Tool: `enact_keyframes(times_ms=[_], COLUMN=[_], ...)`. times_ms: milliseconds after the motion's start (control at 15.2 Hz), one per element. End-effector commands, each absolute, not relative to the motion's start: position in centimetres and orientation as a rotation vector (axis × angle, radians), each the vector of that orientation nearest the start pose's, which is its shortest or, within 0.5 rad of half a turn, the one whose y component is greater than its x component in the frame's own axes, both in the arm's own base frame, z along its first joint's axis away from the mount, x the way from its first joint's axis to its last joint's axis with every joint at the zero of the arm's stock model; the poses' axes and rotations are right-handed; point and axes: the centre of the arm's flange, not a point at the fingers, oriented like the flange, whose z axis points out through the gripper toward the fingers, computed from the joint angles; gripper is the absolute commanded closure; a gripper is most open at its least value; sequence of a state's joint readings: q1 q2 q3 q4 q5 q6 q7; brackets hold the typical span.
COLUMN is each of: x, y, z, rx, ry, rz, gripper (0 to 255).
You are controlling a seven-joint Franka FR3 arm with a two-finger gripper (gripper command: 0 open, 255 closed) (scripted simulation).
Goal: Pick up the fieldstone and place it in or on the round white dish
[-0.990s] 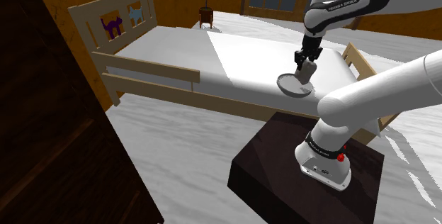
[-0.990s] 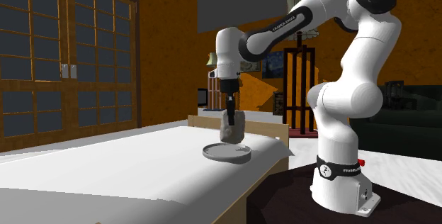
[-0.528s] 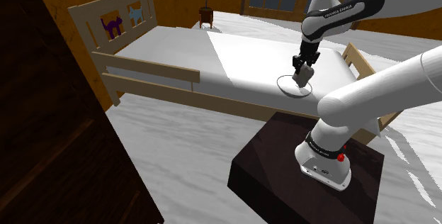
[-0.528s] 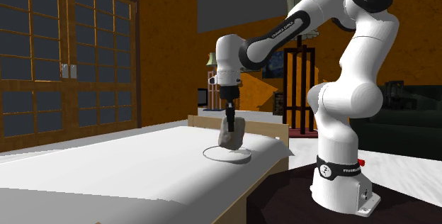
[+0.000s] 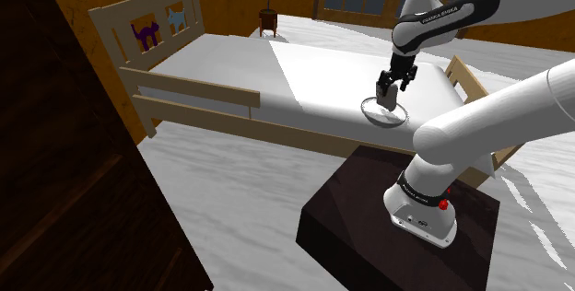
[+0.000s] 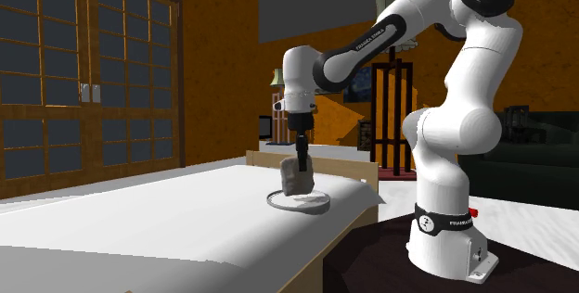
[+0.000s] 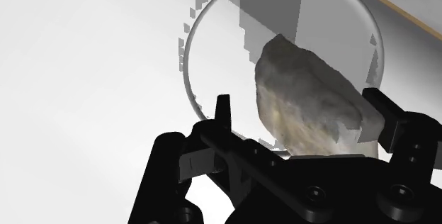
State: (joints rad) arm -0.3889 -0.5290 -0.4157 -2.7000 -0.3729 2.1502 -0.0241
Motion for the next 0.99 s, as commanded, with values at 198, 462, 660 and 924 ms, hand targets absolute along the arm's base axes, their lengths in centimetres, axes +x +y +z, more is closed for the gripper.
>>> enact_keyframes(times_ms=[198,462,660,924], x=[25.0,25.4,25.4,25.4], y=[-26.6,-26.4,-26.4,-26.4], z=[38.7,42.4,42.4,42.4], rx=[-3.115,-3.115,-3.115,-3.115], ry=[0.814,0.814,0.814,0.814], rz=[0.116,0.116,0.116,0.116], gripper=[0,0,0,0])
